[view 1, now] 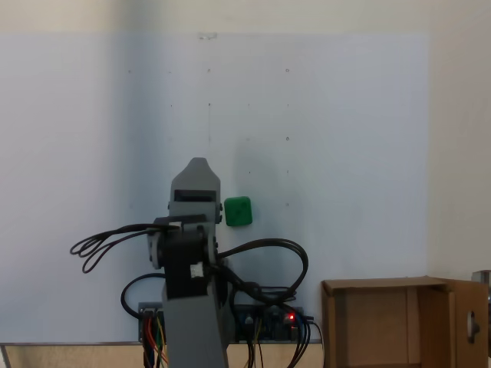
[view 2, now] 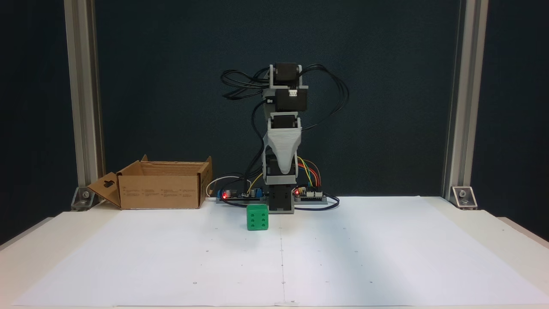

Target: Grasp a green dice and put it in the bin.

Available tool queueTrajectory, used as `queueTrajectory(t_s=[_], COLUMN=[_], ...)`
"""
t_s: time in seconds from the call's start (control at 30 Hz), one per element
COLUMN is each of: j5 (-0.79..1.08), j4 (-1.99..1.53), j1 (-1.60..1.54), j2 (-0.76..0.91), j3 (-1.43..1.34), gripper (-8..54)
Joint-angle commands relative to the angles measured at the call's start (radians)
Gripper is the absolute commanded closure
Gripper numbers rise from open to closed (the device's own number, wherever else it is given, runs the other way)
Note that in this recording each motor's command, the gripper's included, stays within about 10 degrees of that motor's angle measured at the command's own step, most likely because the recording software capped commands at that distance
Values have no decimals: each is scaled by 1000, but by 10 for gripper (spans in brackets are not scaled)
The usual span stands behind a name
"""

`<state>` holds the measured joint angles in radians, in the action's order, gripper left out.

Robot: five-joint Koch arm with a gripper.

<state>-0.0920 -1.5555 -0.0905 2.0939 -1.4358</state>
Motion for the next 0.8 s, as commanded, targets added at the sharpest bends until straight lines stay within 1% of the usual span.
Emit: queueTrajectory(t_s=[0.0,0.17,0.47,0.77], j5=[83,181,387,626], j4=[26,37,34,-43], j1=[32,127,331,344], j2=[0,-29,-29,-28], j3=[61,61,61,61], gripper=[7,2,2,11])
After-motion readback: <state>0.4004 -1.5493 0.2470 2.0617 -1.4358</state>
